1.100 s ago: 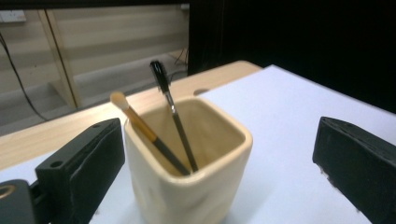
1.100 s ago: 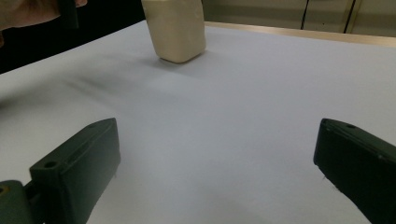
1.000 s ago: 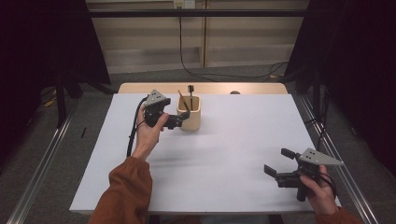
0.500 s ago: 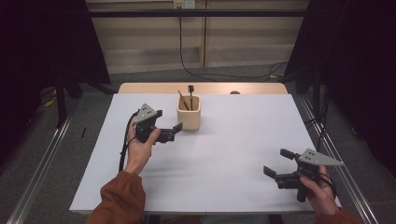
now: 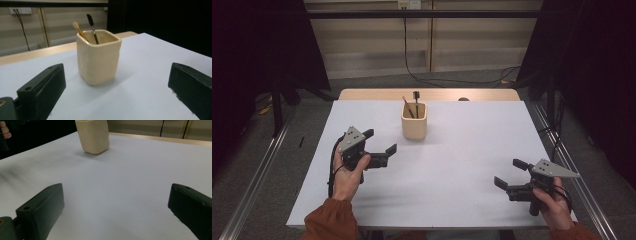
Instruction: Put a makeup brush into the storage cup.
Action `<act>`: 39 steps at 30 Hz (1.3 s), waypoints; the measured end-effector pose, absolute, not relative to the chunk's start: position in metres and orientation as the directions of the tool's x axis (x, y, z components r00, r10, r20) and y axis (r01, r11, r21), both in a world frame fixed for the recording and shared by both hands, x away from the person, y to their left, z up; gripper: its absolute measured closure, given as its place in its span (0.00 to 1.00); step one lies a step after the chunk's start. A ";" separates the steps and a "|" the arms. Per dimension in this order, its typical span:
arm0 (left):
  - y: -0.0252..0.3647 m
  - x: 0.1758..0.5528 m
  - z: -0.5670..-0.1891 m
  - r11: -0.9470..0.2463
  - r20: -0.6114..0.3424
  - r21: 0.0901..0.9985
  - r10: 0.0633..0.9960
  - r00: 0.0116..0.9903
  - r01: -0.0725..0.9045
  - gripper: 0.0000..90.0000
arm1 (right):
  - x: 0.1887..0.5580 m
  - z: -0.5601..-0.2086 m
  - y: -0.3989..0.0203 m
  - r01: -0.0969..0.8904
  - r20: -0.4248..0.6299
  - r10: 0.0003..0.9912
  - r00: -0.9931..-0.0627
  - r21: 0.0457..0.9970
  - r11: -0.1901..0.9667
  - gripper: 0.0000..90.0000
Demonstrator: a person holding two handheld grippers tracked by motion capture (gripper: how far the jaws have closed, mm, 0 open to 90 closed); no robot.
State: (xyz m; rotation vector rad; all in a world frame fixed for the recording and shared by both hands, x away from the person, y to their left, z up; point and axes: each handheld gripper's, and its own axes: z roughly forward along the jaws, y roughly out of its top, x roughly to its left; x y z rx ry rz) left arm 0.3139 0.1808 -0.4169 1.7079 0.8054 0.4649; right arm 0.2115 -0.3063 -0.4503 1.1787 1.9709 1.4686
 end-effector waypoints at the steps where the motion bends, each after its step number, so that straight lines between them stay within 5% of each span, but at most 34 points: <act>1: 0.183 0.311 -0.420 -0.132 -0.098 0.951 0.725 0.682 0.278 0.01 | 0.212 -0.450 -0.306 0.382 0.155 0.816 -0.557 0.920 0.086 0.00; 18: 0.205 0.255 -0.435 -0.107 -0.110 0.944 0.791 0.602 0.313 0.03 | 0.211 -0.450 -0.305 0.381 0.148 0.820 -0.553 0.920 0.091 0.00; 27: 0.212 0.244 -0.433 -0.162 -0.028 0.957 0.772 0.635 0.240 0.02 | 0.211 -0.450 -0.306 0.375 0.143 0.825 -0.546 0.923 0.089 0.00; 39: 0.217 0.247 -0.437 -0.138 -0.061 0.953 0.783 0.618 0.269 0.02 | 0.212 -0.450 -0.307 0.372 0.136 0.828 -0.544 0.923 0.093 0.00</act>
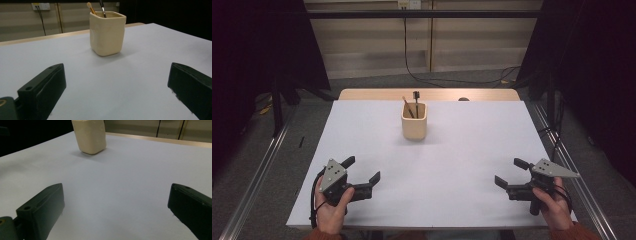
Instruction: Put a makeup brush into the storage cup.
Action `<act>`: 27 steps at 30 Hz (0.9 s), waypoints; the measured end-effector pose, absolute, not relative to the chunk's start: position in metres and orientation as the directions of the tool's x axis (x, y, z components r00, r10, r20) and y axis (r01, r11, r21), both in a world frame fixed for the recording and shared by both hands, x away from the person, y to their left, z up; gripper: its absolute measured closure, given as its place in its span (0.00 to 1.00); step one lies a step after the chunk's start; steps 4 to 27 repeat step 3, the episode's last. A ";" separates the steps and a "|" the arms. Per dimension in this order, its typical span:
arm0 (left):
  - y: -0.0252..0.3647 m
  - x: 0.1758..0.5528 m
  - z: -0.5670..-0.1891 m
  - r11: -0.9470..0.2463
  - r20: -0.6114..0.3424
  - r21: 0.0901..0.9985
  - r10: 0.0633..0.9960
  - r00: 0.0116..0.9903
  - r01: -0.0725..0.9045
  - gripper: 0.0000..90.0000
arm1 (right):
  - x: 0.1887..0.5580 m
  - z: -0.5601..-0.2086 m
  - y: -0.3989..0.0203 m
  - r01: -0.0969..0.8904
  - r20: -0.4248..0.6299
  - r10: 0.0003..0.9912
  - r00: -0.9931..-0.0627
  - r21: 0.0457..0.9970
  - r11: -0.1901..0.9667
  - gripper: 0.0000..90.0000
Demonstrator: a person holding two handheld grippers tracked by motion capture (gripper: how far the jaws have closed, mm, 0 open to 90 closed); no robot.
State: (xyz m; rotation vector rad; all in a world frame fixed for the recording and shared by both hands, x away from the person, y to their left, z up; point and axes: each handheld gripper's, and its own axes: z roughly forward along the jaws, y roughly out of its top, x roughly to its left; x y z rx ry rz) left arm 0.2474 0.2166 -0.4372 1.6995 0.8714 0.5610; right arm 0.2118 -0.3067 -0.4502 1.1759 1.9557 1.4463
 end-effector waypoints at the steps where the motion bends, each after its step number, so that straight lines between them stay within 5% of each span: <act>1: 0.217 0.248 -0.437 -0.142 -0.060 0.952 0.785 0.616 0.273 0.02 | 0.212 -0.450 -0.307 0.373 0.136 0.828 -0.544 0.923 0.094 0.00; 27: 0.217 0.248 -0.438 -0.139 -0.063 0.952 0.784 0.618 0.273 0.02 | 0.212 -0.450 -0.307 0.375 0.139 0.829 -0.542 0.923 0.090 0.00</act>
